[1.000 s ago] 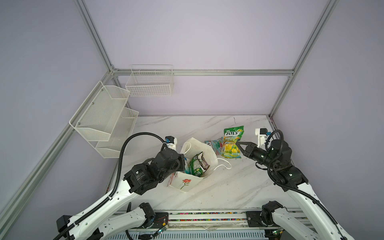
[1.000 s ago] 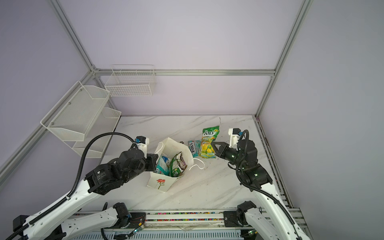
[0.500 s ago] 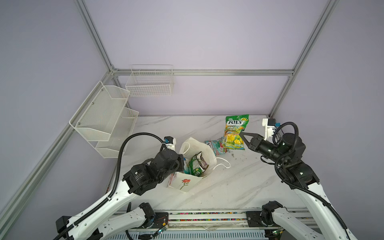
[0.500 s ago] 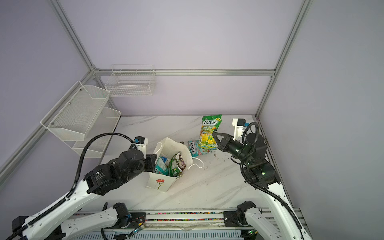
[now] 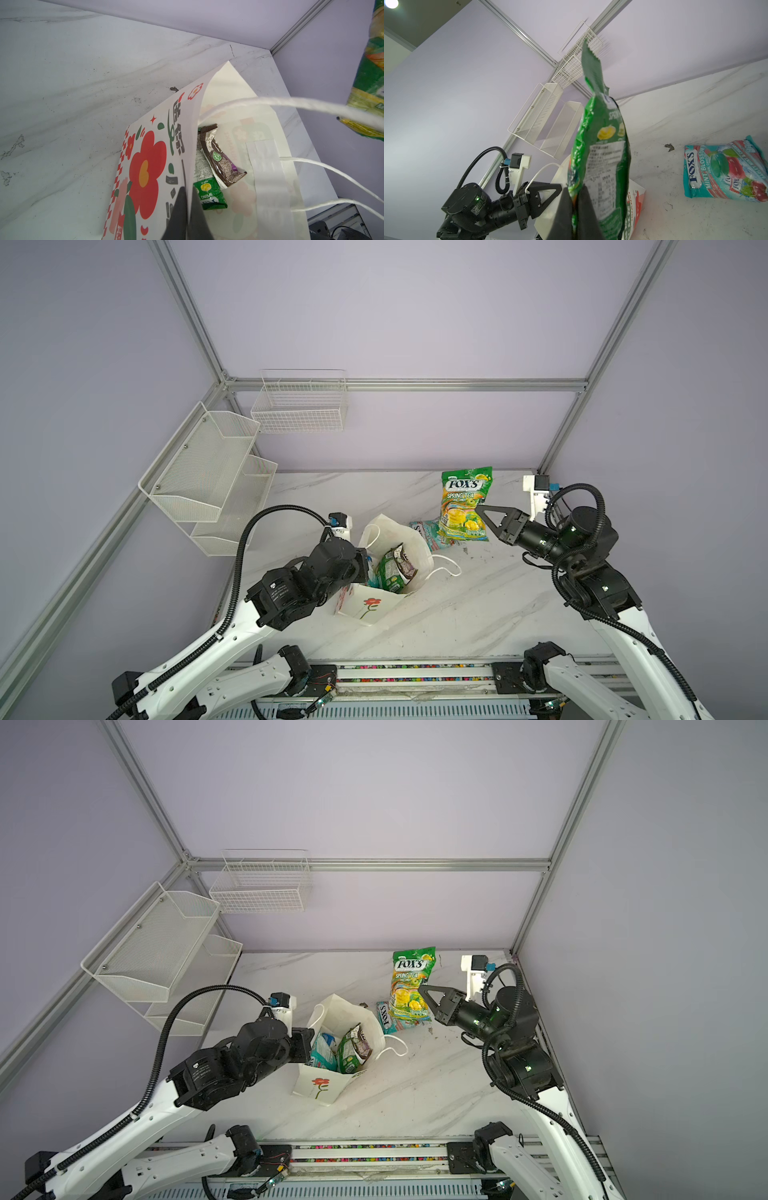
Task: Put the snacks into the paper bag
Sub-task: 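Carry the green Spring Tea bag over the paper bag held by the left gripper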
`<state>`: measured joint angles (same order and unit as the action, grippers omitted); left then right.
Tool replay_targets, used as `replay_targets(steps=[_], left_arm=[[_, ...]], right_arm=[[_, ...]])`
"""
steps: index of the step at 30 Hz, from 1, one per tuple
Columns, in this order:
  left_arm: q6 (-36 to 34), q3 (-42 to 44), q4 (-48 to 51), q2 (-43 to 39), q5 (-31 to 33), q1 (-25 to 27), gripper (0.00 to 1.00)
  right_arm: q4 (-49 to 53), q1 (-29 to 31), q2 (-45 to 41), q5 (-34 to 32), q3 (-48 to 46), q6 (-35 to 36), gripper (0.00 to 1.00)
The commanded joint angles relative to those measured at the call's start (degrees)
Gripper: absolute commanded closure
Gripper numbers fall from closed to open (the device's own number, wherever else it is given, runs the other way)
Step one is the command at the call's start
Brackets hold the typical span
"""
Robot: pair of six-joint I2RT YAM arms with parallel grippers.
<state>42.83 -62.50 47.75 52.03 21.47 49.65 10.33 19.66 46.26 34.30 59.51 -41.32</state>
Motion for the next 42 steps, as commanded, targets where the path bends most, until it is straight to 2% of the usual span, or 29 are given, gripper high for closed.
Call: replay_targets(steps=[1, 26, 42], left_arm=[[-0.25, -6.93, -4.89, -0.7, 2.2, 0.1, 1.0], [-0.2, -7.9, -5.38, 0.79, 1.99, 0.08, 1.0], [-0.2, -7.81, -5.56, 0.88, 2.43, 0.1, 1.0]], right_arm=[[-5.75, 0.19, -1.3, 3.01, 1.32, -1.09, 1.0], [-5.51, 1.33, -0.67, 6.95, 0.57, -2.33, 1.0], [-3.7, 9.74, 2.34, 1.86, 1.14, 0.3, 1.0]])
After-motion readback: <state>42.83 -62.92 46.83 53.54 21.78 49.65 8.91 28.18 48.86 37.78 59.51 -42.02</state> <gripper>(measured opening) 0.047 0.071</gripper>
